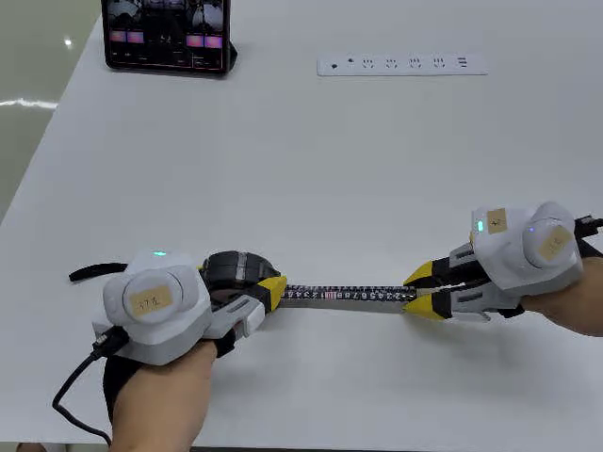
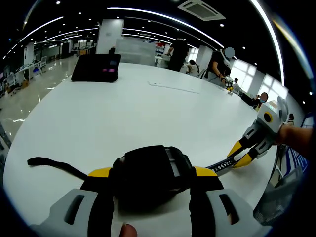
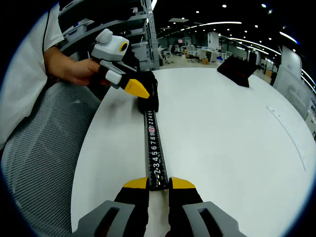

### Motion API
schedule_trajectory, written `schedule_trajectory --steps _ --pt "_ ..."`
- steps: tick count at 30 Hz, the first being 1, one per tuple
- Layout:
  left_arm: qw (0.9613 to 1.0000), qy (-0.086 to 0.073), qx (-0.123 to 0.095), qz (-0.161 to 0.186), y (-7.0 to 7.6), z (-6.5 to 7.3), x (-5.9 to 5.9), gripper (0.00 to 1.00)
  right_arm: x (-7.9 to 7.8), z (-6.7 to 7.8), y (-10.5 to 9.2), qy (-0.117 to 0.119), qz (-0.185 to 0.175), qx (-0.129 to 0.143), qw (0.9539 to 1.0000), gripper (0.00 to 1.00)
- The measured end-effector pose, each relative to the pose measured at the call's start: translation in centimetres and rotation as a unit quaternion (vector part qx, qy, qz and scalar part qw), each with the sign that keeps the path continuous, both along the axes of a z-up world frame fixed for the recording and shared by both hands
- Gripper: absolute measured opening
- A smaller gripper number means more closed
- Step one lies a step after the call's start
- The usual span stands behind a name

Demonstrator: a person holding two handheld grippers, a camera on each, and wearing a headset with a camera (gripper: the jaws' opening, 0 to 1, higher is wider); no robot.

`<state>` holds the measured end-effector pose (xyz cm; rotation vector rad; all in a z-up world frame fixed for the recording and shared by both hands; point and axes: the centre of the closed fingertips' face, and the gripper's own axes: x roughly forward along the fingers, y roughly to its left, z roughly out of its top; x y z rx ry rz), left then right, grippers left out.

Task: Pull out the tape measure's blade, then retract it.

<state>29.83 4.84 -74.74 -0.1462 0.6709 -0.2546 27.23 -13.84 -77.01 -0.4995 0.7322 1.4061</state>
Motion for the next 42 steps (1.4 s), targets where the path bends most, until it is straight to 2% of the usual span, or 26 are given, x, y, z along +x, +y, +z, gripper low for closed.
schedule_trajectory --steps 7,14,42 --pt "1.0 0.002 -0.004 0.003 0.0 -0.1 0.0 0.57 0.3 -0.5 0.8 0.001 0.004 0.006 1.0 0.11" --pt "0.9999 0.002 -0.014 0.006 0.0 0.0 0.0 0.57 0.4 -0.4 1.7 0.001 0.004 0.012 0.9999 0.11" --pt "0.9997 0.001 -0.026 0.005 0.0 0.1 0.0 0.57 0.6 -0.3 5.7 0.007 0.01 0.042 0.9991 0.11"
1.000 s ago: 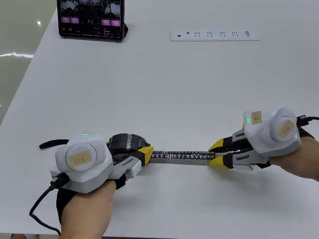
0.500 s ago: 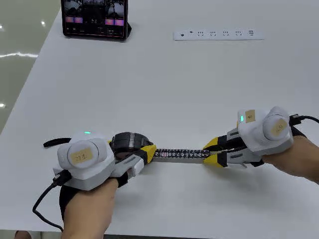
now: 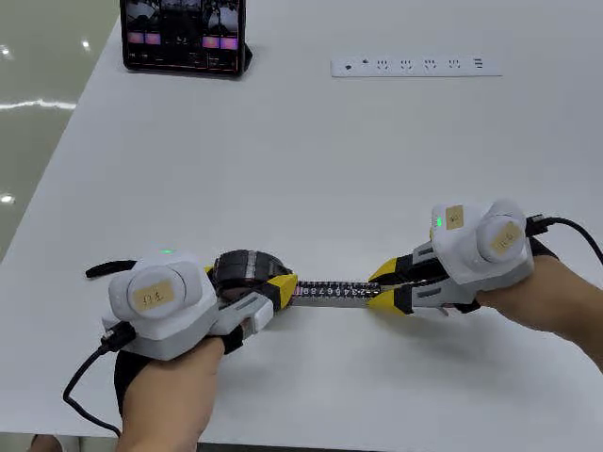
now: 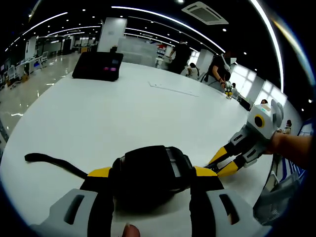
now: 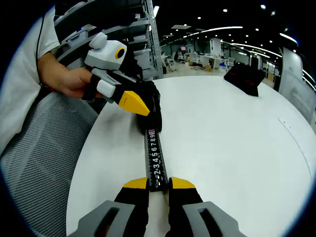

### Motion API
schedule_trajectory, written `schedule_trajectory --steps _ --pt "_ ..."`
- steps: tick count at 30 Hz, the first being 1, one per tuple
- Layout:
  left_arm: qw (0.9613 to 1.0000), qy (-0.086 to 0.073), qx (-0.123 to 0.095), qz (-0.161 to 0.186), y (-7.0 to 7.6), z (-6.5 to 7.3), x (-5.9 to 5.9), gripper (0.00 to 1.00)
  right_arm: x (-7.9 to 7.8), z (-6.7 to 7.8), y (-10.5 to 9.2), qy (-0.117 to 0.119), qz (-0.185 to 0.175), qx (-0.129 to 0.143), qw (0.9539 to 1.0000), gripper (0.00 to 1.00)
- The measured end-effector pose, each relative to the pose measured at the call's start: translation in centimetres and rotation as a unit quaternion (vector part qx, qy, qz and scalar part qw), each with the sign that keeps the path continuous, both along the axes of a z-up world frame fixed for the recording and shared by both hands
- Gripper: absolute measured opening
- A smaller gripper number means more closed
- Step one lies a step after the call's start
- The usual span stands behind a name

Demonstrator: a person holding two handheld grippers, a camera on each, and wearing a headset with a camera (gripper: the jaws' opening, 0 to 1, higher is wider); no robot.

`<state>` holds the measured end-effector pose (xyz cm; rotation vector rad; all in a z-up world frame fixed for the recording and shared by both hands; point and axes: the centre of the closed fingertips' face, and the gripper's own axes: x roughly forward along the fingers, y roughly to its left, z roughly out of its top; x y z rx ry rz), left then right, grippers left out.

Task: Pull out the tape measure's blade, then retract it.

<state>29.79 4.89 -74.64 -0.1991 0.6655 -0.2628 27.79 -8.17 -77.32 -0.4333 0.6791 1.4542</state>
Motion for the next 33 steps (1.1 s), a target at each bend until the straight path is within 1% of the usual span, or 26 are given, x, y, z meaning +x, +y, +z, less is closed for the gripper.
schedule_trajectory --steps 12,33 --pt "1.0 0.002 -0.005 -0.001 -0.1 0.0 0.0 0.57 0.1 0.0 2.3 0.004 0.002 0.015 0.9999 0.11" --pt "1.0 0.0 -0.009 0.0 0.0 0.0 0.0 0.57 0.1 0.1 6.3 0.008 0.008 0.046 0.9989 0.11"
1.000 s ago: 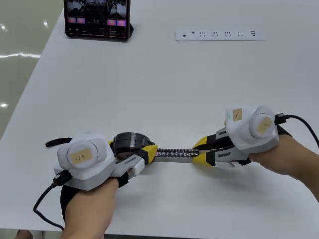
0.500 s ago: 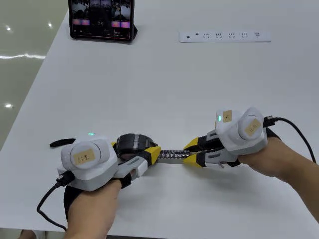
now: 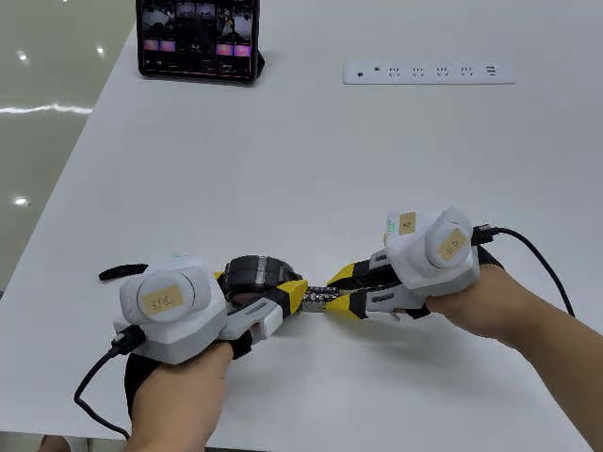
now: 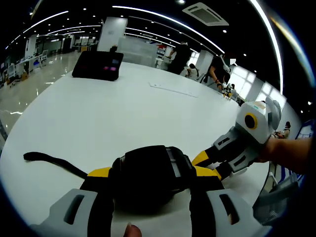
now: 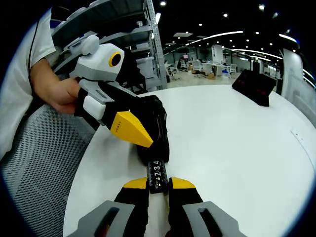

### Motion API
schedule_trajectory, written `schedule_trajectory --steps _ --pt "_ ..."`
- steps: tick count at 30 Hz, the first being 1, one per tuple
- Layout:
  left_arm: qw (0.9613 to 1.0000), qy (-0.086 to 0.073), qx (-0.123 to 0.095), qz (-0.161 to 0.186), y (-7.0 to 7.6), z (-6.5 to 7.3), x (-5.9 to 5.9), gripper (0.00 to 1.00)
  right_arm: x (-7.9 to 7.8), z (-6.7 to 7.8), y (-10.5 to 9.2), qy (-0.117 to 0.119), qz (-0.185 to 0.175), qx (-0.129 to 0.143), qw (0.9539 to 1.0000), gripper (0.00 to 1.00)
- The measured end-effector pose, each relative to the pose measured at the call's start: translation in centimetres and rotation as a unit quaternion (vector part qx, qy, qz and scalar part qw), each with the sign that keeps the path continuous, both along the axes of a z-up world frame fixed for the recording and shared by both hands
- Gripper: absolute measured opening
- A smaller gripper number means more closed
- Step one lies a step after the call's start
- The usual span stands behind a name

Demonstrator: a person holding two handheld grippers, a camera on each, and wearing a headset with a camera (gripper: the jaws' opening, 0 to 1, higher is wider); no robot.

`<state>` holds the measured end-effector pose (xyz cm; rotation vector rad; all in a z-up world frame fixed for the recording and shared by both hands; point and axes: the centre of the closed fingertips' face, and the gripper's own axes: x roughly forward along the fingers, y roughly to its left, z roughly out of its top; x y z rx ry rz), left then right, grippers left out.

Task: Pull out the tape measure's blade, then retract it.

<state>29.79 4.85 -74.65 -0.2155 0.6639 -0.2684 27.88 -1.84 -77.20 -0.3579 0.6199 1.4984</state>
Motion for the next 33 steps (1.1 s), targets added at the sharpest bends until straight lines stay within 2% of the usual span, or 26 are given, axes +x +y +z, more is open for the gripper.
schedule_trajectory --steps 16,25,29,33 --pt "1.0 -0.001 -0.002 0.001 0.0 0.0 0.0 0.58 -0.2 0.0 2.1 0.002 -0.004 0.023 0.9997 0.12" --pt "1.0 -0.001 -0.002 0.001 0.0 0.0 0.0 0.58 -0.2 -0.1 2.2 0.001 -0.007 0.029 0.9996 0.12" --pt "1.0 -0.007 -0.004 0.003 0.0 0.0 0.0 0.59 -0.2 -0.1 2.2 0.0 -0.009 0.03 0.9995 0.12" --pt "1.0 -0.004 -0.007 0.004 0.0 0.0 0.1 0.6 -0.1 0.0 2.1 0.0 -0.012 0.029 0.9995 0.13"
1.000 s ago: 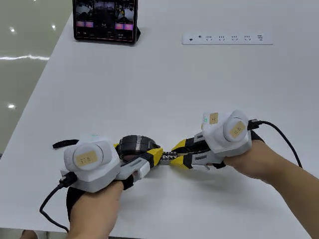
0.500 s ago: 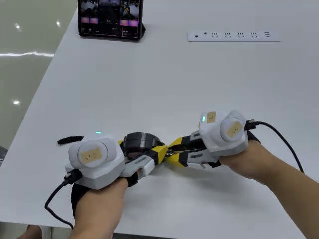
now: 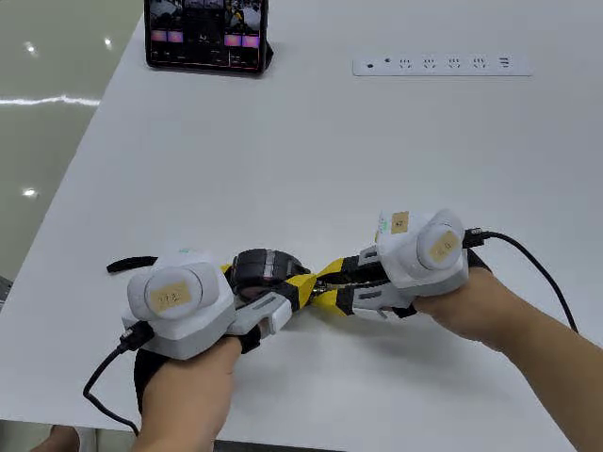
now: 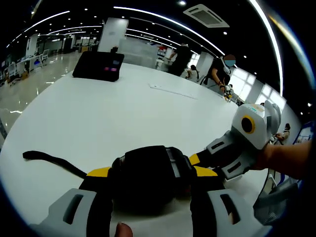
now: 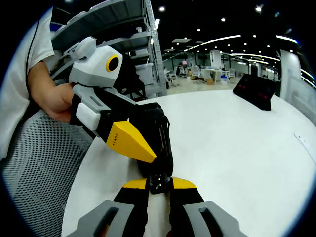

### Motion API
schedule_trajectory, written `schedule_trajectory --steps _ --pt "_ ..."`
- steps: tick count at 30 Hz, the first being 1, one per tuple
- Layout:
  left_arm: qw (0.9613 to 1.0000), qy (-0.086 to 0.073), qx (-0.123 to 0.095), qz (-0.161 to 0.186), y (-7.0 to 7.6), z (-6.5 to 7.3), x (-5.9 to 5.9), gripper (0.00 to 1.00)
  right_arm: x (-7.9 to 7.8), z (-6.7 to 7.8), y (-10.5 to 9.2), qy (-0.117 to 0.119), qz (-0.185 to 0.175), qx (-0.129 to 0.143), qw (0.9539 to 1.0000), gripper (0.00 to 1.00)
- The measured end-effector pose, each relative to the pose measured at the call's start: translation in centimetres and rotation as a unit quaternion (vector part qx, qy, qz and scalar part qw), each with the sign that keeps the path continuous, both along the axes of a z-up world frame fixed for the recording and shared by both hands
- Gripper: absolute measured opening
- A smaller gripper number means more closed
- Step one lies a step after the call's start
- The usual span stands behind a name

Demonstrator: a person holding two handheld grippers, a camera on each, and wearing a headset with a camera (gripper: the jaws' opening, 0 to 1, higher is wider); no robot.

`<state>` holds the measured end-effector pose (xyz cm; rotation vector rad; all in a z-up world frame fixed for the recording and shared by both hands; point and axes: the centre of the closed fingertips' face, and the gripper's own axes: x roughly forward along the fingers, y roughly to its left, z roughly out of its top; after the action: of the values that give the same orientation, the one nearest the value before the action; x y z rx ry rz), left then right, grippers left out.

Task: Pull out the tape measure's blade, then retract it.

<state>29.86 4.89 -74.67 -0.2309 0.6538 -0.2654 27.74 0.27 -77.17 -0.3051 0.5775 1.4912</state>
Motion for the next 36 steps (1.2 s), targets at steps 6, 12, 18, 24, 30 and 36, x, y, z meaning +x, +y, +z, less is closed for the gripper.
schedule_trajectory --steps 6,12,18,24,30,36 --pt "1.0 0.0 -0.001 -0.001 -0.1 0.0 0.0 0.6 0.3 0.3 -0.7 0.004 -0.013 -0.001 0.9999 0.22" --pt "1.0 0.001 0.001 -0.004 -0.1 -0.1 0.0 0.6 0.4 0.3 -0.8 0.004 -0.018 -0.002 0.9998 0.23" --pt "0.9999 0.002 0.009 -0.013 -0.2 0.0 0.1 0.6 0.2 0.6 -1.3 0.011 -0.028 -0.003 0.9995 0.29" --pt "0.9995 -0.005 0.021 -0.022 -0.2 0.1 0.3 0.61 0.1 0.8 -1.5 0.012 -0.032 0.0 0.9994 0.35" --pt "0.9993 -0.007 0.025 -0.026 -0.1 0.1 0.4 0.61 0.1 0.8 -1.6 0.01 -0.033 0.0 0.9994 0.37" --pt "0.9981 -0.018 0.039 -0.043 0.4 0.6 0.6 0.69 -0.3 1.2 -2.2 0.013 -0.039 0.0 0.9991 0.42"
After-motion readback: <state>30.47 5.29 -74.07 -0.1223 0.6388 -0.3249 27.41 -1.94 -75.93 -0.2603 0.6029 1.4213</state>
